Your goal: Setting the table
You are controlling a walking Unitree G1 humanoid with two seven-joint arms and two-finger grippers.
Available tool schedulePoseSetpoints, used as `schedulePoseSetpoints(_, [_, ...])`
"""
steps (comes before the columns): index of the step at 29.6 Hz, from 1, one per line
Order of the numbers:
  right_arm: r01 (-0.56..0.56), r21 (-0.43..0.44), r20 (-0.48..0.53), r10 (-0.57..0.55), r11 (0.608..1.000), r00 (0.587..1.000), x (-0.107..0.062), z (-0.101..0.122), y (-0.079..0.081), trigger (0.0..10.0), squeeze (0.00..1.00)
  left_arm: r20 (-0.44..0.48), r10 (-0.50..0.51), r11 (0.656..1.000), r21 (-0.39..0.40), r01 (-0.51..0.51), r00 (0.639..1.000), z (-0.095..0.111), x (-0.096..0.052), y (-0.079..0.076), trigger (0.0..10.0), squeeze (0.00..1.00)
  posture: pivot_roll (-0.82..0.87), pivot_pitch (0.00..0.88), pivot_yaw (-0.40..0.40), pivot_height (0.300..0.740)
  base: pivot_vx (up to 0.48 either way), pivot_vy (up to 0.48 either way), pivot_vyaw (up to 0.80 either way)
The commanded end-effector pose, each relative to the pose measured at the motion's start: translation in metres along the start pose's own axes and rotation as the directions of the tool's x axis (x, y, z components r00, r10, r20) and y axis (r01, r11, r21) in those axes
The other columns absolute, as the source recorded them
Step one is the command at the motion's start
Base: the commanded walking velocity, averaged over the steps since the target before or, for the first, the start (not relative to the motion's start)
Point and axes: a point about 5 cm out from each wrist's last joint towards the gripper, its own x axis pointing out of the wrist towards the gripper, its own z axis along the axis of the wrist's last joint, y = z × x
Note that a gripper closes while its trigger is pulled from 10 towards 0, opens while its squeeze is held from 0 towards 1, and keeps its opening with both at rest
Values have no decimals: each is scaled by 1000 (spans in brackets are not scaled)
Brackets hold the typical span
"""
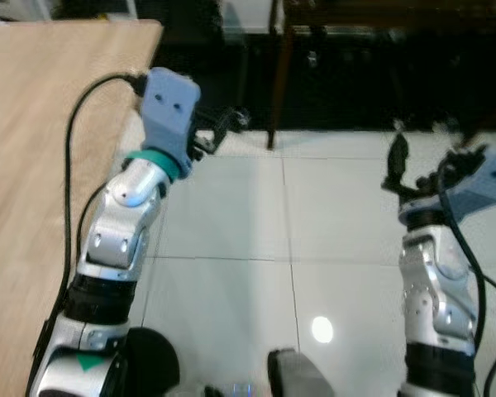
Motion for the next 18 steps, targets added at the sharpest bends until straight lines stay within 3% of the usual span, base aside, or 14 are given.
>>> schedulePoseSetpoints(1, [14,6,-3,-14,1000,1000,-1,0,-3,10000,0,-5,-3,1000,-5,3,1000,-1,0,0,10000,0,-37,32,83,740,0,0,-800])
schedulePoseSetpoints(15, [18,3,1,-18,1000,1000,0,0,-3,10000,0,12,33,999,6,-33,999,-1,2,2,10000,0,-39,31,80,740,0,0,-800])
schedulePoseSetpoints(18, [11,-17,14,-11,1000,1000,1,2,-1,10000,0,29,73,997,31,-74,997,0,4,5,10000,0,-38,31,79,740,160,0,-296])
